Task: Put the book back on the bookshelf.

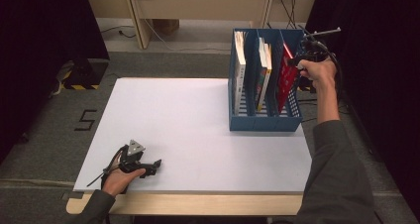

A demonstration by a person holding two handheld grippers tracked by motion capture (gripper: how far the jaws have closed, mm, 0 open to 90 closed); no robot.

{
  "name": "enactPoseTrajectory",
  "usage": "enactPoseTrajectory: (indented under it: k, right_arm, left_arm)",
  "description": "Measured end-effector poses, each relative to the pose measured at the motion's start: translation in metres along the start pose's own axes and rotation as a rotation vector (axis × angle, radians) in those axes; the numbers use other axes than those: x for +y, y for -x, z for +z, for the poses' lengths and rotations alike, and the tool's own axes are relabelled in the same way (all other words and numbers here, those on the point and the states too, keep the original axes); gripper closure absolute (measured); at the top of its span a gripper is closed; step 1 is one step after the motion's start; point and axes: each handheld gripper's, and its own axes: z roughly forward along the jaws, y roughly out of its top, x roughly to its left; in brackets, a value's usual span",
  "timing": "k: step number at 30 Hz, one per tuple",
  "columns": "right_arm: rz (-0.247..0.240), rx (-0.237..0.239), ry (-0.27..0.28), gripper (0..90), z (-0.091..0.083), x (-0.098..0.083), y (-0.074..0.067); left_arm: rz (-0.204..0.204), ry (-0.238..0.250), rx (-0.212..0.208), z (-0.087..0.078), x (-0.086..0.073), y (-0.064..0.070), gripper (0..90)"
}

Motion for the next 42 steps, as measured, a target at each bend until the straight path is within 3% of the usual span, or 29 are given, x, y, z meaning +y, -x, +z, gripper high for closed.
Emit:
enactPoseTrajectory:
  k: [7, 11, 17, 24, 29, 35, 42]
  right_arm:
    - [-0.014, -0.020, -0.008, 74.5, 0.005, 0.004, -0.004]
    - [0.002, -0.012, 0.007, 73.7, 0.005, 0.003, -0.002]
    - [0.014, 0.018, 0.002, 61.3, -0.001, 0.001, -0.003]
    - [0.004, 0.042, 0.012, 51.7, -0.017, -0.004, -0.005]
    - [-0.007, 0.070, 0.036, 46.0, -0.039, -0.009, -0.005]
    - [-0.022, 0.080, 0.066, 44.0, -0.057, -0.018, -0.010]
    - [-0.046, 0.090, 0.081, 40.6, -0.067, -0.031, -0.018]
  left_arm:
    - [0.001, 0.000, 0.000, 0.000, 0.000, 0.000, 9.6]
    - [-0.001, 0.000, 0.000, 0.000, 0.000, 0.000, 9.6]
    - [-0.001, 0.001, 0.000, 0.000, 0.000, 0.000, 9.6]
    - [-0.001, 0.002, 0.000, 0.000, 0.000, 0.000, 9.6]
    - [0.000, 0.002, 0.000, 0.000, 0.000, 0.000, 9.5]
    - [0.000, 0.004, 0.000, 0.000, 0.000, 0.000, 9.5]
    - [-0.001, 0.004, 0.000, 0.000, 0.000, 0.000, 9.6]
